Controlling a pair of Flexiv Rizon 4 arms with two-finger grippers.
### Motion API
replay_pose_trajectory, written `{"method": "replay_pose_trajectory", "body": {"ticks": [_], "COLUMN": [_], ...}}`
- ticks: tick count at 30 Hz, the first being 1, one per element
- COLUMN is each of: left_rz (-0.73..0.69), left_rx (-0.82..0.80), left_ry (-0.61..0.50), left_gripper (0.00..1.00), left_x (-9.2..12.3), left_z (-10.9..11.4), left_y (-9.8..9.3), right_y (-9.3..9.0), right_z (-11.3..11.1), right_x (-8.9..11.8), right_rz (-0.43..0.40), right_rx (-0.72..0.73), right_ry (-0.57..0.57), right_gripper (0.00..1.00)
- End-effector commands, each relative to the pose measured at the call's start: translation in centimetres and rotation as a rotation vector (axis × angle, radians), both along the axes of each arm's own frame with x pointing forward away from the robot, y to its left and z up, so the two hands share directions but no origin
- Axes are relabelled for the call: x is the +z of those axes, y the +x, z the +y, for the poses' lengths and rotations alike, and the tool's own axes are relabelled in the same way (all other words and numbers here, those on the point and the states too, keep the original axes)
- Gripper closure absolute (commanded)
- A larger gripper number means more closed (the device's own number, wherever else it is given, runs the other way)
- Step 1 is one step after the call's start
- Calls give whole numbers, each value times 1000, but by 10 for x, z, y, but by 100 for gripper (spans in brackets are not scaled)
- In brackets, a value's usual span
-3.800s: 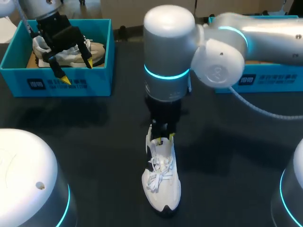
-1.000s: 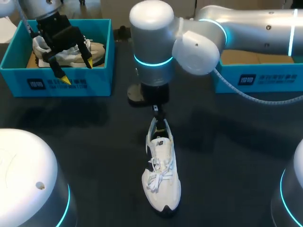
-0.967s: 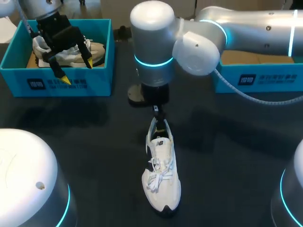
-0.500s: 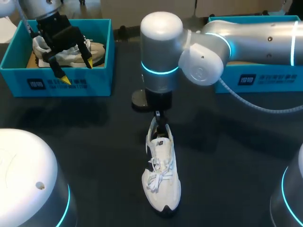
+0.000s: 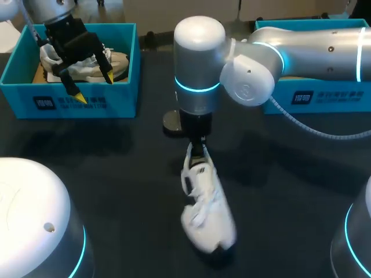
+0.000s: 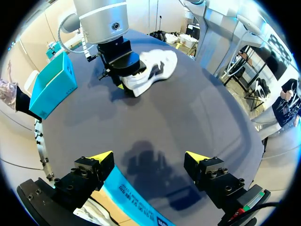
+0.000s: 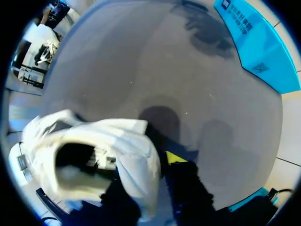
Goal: Take the shoe out of the shoebox, open the shoe tongue, remove and reinsert the insole, then place the shoe into the shoebox
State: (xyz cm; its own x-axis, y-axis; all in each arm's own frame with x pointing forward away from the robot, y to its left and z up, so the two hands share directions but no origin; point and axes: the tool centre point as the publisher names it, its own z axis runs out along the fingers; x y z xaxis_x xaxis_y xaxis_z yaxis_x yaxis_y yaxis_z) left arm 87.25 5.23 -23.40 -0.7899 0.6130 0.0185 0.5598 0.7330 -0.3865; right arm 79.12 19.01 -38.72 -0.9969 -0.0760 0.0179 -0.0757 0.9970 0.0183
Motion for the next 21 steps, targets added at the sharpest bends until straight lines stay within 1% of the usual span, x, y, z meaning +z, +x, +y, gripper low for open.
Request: {"method": "replay_pose_trajectory", "body": {"ticks": [1, 6, 11, 16, 21], "left_rz": [0, 0, 0, 0, 0], "left_rx": [0, 0, 0, 0, 0], "left_ry": [2, 2, 2, 2, 2], "left_gripper": [0, 0, 0, 0, 0], "left_x": [1, 1, 1, 1, 1], "left_z": [1, 1, 1, 1, 1], "left_y": [0, 0, 0, 0, 0], "right_y": [-4, -2, 6, 19, 30], "right_z": [-5, -15, -31, -49, -61], "right_x": [17, 40, 82, 126, 168], "right_rz": [-20, -51, -99, -151, -196], "right_rx": [-12, -35, -51, -43, -37], "right_ry": [-19, -42, -79, -129, -133], "right_gripper": [100, 100, 100, 100, 100]}}
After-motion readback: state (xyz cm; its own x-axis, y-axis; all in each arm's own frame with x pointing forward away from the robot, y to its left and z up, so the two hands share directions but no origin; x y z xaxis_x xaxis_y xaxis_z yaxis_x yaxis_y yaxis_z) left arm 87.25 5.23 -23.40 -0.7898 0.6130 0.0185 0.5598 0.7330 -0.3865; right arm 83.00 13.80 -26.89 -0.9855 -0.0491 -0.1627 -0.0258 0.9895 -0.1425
